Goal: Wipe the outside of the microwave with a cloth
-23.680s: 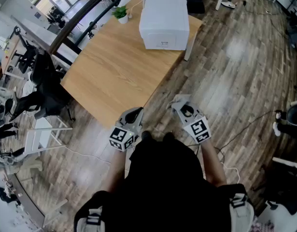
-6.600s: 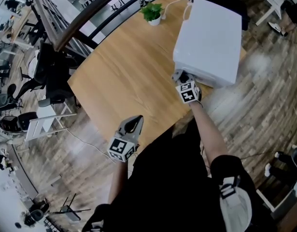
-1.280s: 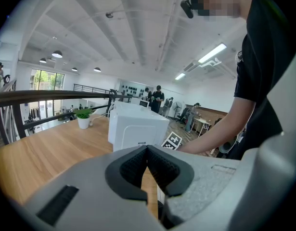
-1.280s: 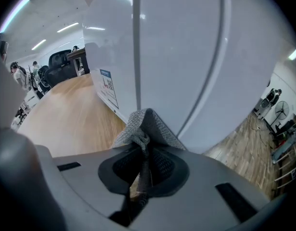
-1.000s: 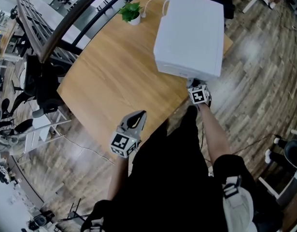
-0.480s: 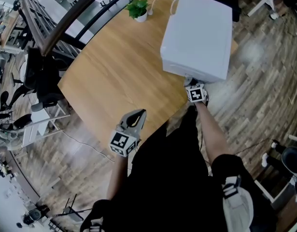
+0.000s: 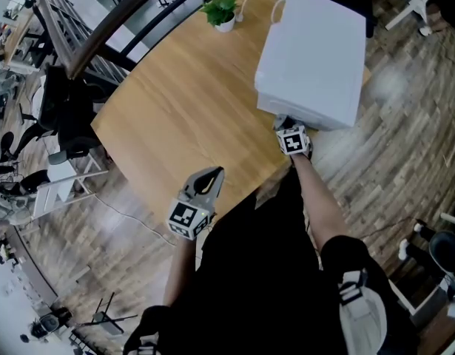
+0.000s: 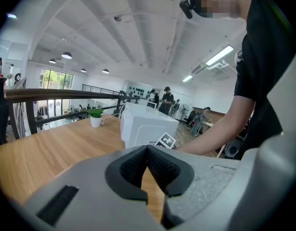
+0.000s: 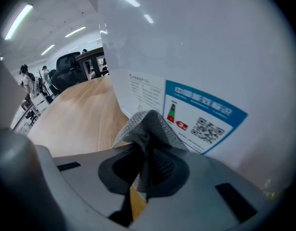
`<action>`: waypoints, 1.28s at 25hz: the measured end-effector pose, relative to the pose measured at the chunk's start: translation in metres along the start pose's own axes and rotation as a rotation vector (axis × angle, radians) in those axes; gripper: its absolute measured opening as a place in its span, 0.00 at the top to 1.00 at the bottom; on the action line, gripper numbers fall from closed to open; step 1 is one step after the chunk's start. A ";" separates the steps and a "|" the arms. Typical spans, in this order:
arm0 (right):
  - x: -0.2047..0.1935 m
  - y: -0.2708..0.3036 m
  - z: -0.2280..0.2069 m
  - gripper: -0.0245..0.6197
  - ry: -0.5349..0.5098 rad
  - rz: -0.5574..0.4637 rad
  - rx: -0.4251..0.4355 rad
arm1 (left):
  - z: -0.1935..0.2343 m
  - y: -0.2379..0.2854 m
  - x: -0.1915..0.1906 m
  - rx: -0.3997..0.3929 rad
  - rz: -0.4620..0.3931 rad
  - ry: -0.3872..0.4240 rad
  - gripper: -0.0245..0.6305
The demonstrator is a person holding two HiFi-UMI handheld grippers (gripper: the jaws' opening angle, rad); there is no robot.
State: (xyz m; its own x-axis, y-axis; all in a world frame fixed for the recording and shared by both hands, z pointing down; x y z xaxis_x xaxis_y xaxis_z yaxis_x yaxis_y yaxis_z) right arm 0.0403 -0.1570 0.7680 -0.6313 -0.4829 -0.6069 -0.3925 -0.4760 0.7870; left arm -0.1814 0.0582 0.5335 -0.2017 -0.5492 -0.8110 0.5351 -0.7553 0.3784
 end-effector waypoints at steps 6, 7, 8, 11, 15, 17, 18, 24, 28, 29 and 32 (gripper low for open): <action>0.024 0.015 0.016 0.93 0.037 -0.032 0.021 | 0.005 -0.007 -0.005 0.021 -0.001 -0.011 0.96; 0.027 0.017 0.019 0.93 0.047 -0.034 0.022 | 0.006 -0.009 -0.006 0.029 0.006 -0.021 0.96; 0.029 0.019 0.021 0.93 0.054 -0.035 0.021 | 0.006 -0.011 -0.007 0.037 0.013 -0.030 0.96; 0.038 0.021 0.026 0.93 0.070 -0.049 0.016 | 0.009 -0.019 -0.009 0.051 0.015 -0.038 0.96; 0.048 0.026 0.033 0.93 0.076 -0.065 0.033 | 0.013 -0.025 -0.010 0.063 0.006 -0.040 0.96; 0.049 0.028 0.034 0.93 0.074 -0.060 0.033 | 0.014 -0.027 -0.010 0.066 -0.004 -0.031 0.96; 0.050 0.028 0.035 0.93 0.073 -0.060 0.032 | 0.014 -0.030 -0.010 0.071 0.001 -0.040 0.96; 0.057 0.031 0.042 0.93 0.071 -0.073 0.034 | 0.015 -0.037 -0.014 0.077 0.004 -0.044 0.96; 0.059 0.030 0.044 0.93 0.071 -0.076 0.035 | 0.016 -0.040 -0.016 0.077 0.002 -0.045 0.96; 0.058 0.029 0.043 0.93 0.070 -0.074 0.033 | 0.016 -0.040 -0.016 0.075 -0.001 -0.040 0.96; 0.056 0.026 0.044 0.93 0.065 -0.074 0.037 | 0.015 -0.041 -0.016 0.074 0.009 -0.051 0.96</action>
State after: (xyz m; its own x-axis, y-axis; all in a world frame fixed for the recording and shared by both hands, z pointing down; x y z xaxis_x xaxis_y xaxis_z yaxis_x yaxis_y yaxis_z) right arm -0.0349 -0.1638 0.7599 -0.5552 -0.4946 -0.6686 -0.4621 -0.4850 0.7425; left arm -0.2124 0.0922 0.5381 -0.2397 -0.5720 -0.7844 0.4756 -0.7736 0.4188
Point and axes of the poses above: the fingertips, and each gripper's own axes: y forward along the fingers, z to its left, x out of its top, the point moved 6 cm from there along -y, backward along the fingers, and after that the axes turned 13 degrees about -y, right-handed, at the moved point
